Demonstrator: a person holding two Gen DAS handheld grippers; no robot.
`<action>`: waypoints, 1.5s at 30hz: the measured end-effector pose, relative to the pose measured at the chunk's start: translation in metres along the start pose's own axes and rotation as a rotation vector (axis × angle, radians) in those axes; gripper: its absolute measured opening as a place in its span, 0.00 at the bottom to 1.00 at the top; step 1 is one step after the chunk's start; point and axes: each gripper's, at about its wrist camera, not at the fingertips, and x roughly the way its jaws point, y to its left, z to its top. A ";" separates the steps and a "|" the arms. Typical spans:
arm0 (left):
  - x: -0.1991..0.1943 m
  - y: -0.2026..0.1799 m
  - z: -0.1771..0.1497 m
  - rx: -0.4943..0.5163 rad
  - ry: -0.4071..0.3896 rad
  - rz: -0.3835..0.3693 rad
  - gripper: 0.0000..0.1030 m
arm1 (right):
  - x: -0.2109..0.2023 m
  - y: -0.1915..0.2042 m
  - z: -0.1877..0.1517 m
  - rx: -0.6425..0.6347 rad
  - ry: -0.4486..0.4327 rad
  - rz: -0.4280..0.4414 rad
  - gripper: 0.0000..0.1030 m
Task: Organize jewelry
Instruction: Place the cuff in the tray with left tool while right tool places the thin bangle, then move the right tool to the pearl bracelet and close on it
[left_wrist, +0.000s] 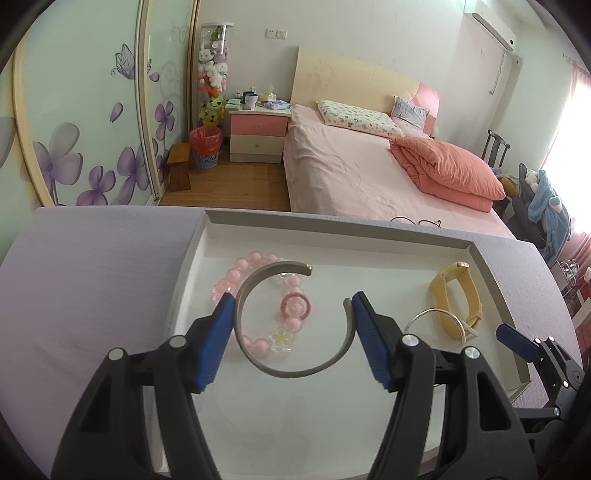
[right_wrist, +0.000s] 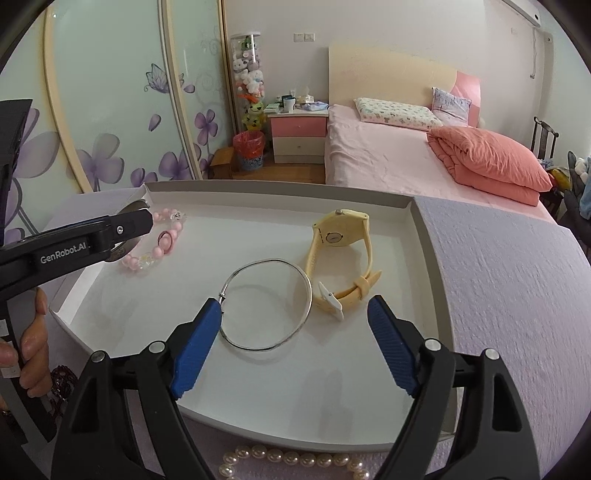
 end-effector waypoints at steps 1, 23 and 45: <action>0.001 -0.002 0.000 0.003 0.001 -0.002 0.62 | 0.000 0.000 0.000 -0.001 -0.001 -0.001 0.80; -0.061 0.016 0.002 -0.023 -0.087 0.030 0.74 | -0.035 -0.011 -0.014 0.030 -0.034 -0.005 0.80; -0.157 0.084 -0.108 -0.031 -0.108 0.095 0.84 | -0.080 -0.034 -0.072 0.125 -0.028 -0.102 0.62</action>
